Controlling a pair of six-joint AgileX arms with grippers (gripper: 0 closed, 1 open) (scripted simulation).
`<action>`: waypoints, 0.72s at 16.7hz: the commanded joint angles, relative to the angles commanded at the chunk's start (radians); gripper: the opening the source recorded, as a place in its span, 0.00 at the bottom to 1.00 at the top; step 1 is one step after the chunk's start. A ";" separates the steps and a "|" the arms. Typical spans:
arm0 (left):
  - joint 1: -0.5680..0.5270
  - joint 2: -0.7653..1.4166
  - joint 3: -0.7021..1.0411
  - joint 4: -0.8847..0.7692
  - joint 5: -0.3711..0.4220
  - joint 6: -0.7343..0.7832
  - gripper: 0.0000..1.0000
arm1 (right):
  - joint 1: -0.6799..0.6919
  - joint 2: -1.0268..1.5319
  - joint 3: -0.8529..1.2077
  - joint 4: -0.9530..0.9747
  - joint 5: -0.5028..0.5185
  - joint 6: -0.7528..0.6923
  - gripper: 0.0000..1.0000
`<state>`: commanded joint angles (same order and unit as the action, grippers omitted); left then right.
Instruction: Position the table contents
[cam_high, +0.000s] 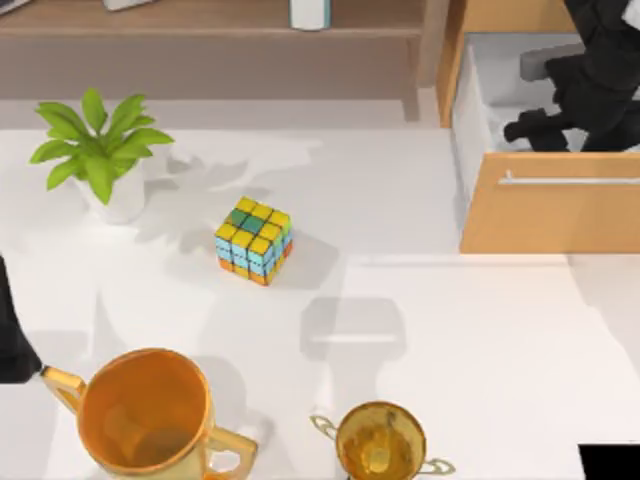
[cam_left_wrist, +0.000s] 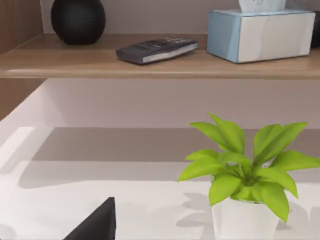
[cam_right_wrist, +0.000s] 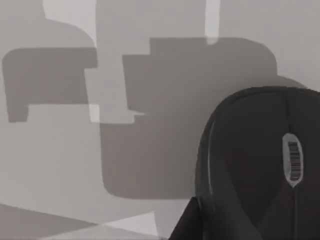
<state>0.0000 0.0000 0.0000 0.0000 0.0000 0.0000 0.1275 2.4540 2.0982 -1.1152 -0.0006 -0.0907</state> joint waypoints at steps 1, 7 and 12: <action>0.000 0.000 0.000 0.000 0.000 0.000 1.00 | 0.000 0.000 0.000 0.000 0.000 0.000 0.10; 0.000 0.000 0.000 0.000 0.000 0.000 1.00 | 0.000 0.000 0.000 0.000 0.000 0.000 0.00; 0.000 0.000 0.000 0.000 0.000 0.000 1.00 | -0.002 -0.002 0.000 0.000 0.000 0.001 0.00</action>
<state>0.0000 0.0000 0.0000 0.0000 0.0000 0.0000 0.1256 2.4525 2.0985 -1.1155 -0.0009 -0.0892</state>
